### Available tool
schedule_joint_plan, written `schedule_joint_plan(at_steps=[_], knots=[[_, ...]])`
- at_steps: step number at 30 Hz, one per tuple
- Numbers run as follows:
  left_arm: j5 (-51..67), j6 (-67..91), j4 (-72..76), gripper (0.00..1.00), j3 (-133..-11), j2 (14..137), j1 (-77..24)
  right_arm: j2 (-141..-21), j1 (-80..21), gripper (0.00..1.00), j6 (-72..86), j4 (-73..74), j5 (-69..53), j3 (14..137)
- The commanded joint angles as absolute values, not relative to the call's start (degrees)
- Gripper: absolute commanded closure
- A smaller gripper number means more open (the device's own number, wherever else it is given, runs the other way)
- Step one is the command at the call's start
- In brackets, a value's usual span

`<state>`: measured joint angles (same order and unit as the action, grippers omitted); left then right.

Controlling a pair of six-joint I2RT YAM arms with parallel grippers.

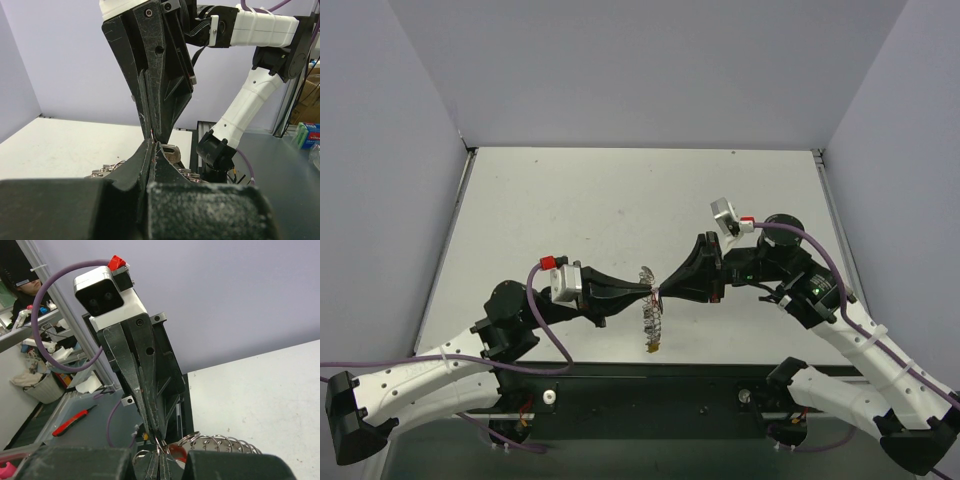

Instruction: Put the keys on the keyring

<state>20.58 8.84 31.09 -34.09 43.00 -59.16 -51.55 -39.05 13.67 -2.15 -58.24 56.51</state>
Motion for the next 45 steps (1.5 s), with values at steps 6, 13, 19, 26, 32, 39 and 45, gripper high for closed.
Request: schedule_joint_plan(at_steps=[6, 13, 19, 26, 32, 39, 45], knots=[[23.7, 11.6, 39.9, 1.0, -36.3, 42.5, -59.3, -51.5, -39.0, 1.0, 11.3, -3.7, -55.6, 58.3], [24.3, 12.2, 40.8, 1.0, -36.1, 41.9, -59.3, -51.2, -38.9, 1.0, 11.0, -3.7, -55.0, 57.6], [25.1, 12.9, 41.6, 1.0, -35.9, 41.9, -59.3, -51.4, -38.9, 1.0, 11.2, -4.1, -55.4, 57.2], [25.7, 14.0, 44.0, 1.0, -35.4, 41.8, -59.2, -51.9, -38.9, 1.0, 11.5, -5.4, -56.8, 56.4], [27.2, 14.9, 45.1, 1.0, -35.3, 42.0, -59.2, -52.3, -38.8, 1.0, 11.5, -5.8, -57.0, 56.0], [28.2, 15.6, 46.0, 1.0, -35.1, 41.4, -59.2, -53.1, -38.6, 1.0, 12.5, -7.2, -59.1, 55.8], [28.8, 16.9, 48.7, 1.0, -34.6, 41.4, -59.2, -53.7, -38.6, 1.0, 13.5, -8.4, -60.7, 55.7]])
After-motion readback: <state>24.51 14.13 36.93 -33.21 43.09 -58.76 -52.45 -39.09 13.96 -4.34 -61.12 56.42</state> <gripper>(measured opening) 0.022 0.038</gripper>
